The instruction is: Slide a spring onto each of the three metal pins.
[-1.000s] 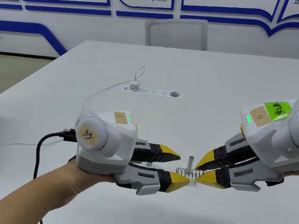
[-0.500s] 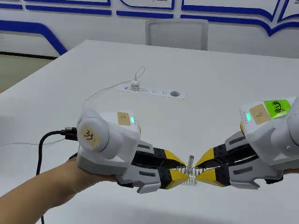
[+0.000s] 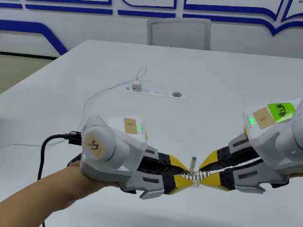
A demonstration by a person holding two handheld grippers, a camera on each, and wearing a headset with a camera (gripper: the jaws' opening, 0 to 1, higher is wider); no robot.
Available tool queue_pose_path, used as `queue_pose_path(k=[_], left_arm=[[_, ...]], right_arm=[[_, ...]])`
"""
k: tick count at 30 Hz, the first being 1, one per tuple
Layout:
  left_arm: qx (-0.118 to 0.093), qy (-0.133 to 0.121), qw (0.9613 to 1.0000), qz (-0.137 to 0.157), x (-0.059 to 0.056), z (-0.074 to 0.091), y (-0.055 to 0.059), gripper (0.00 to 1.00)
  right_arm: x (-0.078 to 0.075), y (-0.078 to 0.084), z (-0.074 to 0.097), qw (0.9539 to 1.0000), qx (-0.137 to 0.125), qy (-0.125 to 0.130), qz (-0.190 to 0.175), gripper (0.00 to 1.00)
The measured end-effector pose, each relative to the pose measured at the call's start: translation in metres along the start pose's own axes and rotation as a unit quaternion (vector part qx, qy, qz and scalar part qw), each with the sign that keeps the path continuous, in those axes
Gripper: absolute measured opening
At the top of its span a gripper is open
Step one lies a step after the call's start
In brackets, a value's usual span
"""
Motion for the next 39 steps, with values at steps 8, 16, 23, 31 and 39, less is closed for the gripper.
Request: queue_pose_path(k=[8,16,23,31,39], left_arm=[[0.008,0.007,0.9999,-0.01,-0.002,0.0,0.001,0.1],[0.004,0.012,0.9999,-0.006,-0.002,0.001,0.0,0.1],[0.011,0.014,0.9998,-0.013,-0.004,0.002,0.001,0.1],[0.028,0.01,0.9993,-0.025,-0.003,0.003,0.004,0.1],[0.028,0.001,0.9995,-0.015,-0.003,0.003,0.004,0.1]], right_arm=[[0.001,0.007,-0.001,0.9999,-0.005,-0.01,-0.008,0.14],[0.002,0.011,-0.003,0.9997,-0.011,-0.016,-0.012,0.13],[0.003,0.008,-0.003,0.9996,-0.015,-0.024,-0.009,0.11],[0.002,-0.002,0.001,0.9983,-0.044,-0.034,-0.016,0.11],[0.002,-0.006,0.002,0.9963,-0.07,-0.035,-0.037,0.11]])
Point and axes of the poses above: the centre of the closed fingertips' face, and the gripper's own axes: z roughly backward along the fingers, x roughly to its left, y roughly out of its underside, the point moved 10 cm from there along z, roughly backward along the fingers, and after that the axes turned 2 degrees about -z, right-handed, at the moved point
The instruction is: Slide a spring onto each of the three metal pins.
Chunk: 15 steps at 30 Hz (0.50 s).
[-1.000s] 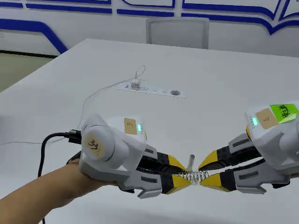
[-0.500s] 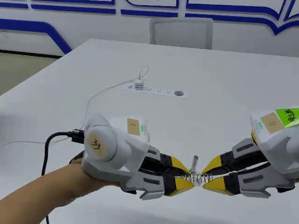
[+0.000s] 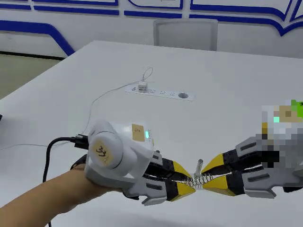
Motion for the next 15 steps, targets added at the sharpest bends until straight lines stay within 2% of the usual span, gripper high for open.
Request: queue_pose_path(k=[11,15], left_arm=[[0.006,0.003,1.0,-0.003,-0.0015,-0.001,0.0017,0.1],[0.002,0.004,1.0,-0.001,-0.0022,-0.0021,0.0005,0.1]], right_arm=[[0.0027,-0.0059,-0.0029,0.9995,-0.028,-0.002,-0.015,0.11],[0.003,-0.0093,-0.0025,0.9984,-0.049,-0.003,-0.028,0.11]])
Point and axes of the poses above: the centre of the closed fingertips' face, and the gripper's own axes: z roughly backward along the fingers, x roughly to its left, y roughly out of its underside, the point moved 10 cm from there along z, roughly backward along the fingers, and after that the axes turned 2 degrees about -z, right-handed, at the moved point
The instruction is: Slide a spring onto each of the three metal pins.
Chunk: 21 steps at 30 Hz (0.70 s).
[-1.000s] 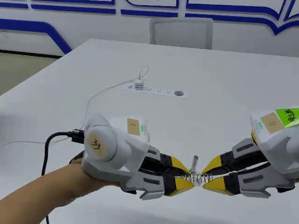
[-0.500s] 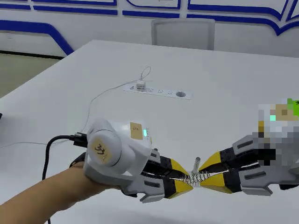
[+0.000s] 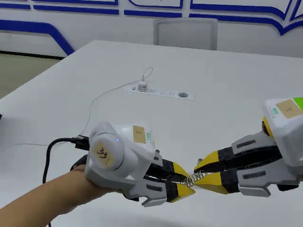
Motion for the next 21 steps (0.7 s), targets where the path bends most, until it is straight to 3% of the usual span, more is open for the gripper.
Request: queue_pose_path(k=[4,12,21], left_arm=[[-0.007,0.005,0.9999,0.011,-0.001,-0.0018,-0.001,0.1],[-0.017,-0.001,0.9997,0.018,0.0013,-0.0027,-0.0028,0.12],[-0.016,-0.013,0.9995,0.025,0.0049,-0.002,0.0021,0.13]], right_arm=[[0.0001,-0.0001,0.0018,0.9999,-0.006,-0.003,-0.01,0.11],[0.0016,-0.0026,0.0043,0.9997,-0.014,0.016,-0.015,0.1],[-0.003,-0.0025,0.0048,0.9988,-0.024,0.028,-0.034,0.1]])
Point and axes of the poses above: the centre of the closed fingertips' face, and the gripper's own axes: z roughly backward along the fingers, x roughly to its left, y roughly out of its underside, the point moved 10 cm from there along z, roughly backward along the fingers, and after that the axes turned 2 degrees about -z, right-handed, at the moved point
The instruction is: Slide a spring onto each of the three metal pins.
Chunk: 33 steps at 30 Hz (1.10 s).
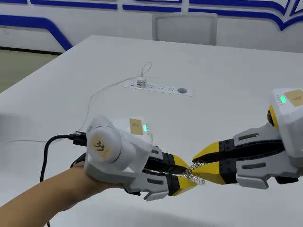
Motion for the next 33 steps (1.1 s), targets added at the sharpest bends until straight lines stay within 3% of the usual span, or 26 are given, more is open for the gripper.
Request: queue_pose_path(k=[6,11,16,25,33], left_arm=[[0.001,-0.011,0.9999,0.01,0.004,0.0,0.005,0.2],[-0.003,-0.028,0.9995,0.017,0.009,0.003,0.009,0.27],[-0.004,-0.044,0.9986,0.029,0.014,0.013,0.016,0.26],[-0.004,-0.1,0.9932,0.059,0.028,0.043,0.034,0.28],[0.005,-0.127,0.9874,0.094,0.031,0.066,0.05,0.36]], right_arm=[[-0.008,0.0,0.007,0.9998,-0.004,0.015,-0.008,0.1],[-0.018,0.001,0.019,0.9989,-0.008,0.042,-0.017,0.1],[-0.031,0.011,0.036,0.997,0.005,0.072,-0.029,0.1],[-0.056,0.033,0.073,0.9861,0.022,0.149,-0.071,0.1],[-0.065,0.048,0.082,0.9772,0.03,0.184,-0.102,0.1]])
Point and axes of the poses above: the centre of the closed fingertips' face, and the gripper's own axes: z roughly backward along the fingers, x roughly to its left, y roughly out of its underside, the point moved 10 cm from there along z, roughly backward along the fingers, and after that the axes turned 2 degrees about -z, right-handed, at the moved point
